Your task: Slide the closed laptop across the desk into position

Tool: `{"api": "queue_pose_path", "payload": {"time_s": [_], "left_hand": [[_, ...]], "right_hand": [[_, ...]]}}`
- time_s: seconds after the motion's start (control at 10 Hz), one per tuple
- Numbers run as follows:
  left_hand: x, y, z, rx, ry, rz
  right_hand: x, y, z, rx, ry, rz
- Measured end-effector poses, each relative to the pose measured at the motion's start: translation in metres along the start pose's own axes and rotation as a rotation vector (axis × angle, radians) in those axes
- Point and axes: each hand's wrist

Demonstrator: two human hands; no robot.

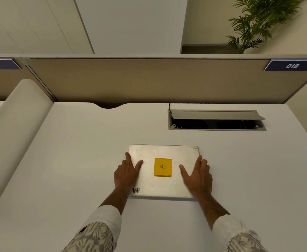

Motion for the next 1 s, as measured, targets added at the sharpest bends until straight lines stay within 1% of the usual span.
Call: {"api": "queue_pose_path", "payload": {"time_s": [0.5,0.7,0.8,0.9,1.0], "left_hand": [[-0.002,-0.001,-0.002,-0.001,0.003,0.000],[0.002,-0.006,-0.004,0.011,0.039,0.049],[0.003,-0.004,-0.007,-0.008,0.083,0.177],[0.005,0.001,-0.007,-0.059,0.151,0.256],[0.000,0.010,-0.007,-0.166,0.152,0.200]], "right_hand": [[0.001,0.001,0.000,-0.005,0.013,0.015],[0.000,0.003,0.002,0.014,0.081,0.005],[0.002,-0.003,-0.002,0.031,0.069,0.033],[0.001,-0.011,-0.006,0.088,0.053,0.106],[0.003,-0.025,-0.011,0.195,0.011,0.130]]}}
Point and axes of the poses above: each hand's wrist, its own z-axis towards the middle knuckle, its own x-axis out of the back of the hand, y = z × x, and after that the axes turned 10 degrees about -y, right-handed
